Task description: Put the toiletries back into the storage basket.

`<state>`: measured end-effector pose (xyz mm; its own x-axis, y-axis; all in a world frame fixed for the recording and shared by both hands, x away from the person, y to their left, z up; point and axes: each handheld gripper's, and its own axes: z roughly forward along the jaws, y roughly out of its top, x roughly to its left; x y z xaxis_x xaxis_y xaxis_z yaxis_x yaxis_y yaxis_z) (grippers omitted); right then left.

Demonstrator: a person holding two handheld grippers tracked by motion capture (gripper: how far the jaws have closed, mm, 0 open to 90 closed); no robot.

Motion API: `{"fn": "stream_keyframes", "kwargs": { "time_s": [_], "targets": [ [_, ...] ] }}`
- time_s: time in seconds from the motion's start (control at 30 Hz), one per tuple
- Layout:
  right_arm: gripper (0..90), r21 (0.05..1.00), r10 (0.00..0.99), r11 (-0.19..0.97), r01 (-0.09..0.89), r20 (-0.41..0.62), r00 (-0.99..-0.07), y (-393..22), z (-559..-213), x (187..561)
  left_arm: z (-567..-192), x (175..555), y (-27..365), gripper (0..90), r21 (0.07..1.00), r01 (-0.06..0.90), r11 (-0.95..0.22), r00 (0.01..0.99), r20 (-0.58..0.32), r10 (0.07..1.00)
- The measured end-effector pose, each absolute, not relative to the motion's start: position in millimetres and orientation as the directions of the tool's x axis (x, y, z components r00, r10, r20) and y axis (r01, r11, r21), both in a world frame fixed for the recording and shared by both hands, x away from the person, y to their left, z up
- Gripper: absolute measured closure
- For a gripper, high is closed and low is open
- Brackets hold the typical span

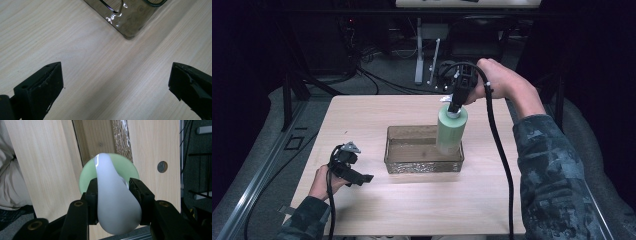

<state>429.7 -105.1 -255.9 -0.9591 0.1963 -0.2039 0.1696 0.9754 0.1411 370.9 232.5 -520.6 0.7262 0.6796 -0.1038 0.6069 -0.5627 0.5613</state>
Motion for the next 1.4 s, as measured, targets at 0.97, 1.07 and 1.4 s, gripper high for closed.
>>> {"fn": "stream_keyframes", "kwargs": {
  "time_s": [0.97,1.07,1.4],
  "targets": [
    [62.9,0.127,0.205,0.974,0.186,-0.148,-0.968,-101,-288,439,-521,371,232,0.0,0.556,0.608,-0.567,0.728,-0.107,0.677],
    [62.9,0.125,0.208,0.974,0.190,-0.146,-0.967,-101,-290,440,-521,371,232,0.0,0.556,0.608,-0.567,0.729,-0.107,0.677],
    [62.9,0.119,0.230,0.969,0.215,-0.122,-0.966,-105,-298,445,-521,372,232,0.0,0.554,0.607,-0.569,0.731,-0.110,0.673]
  ]
}}
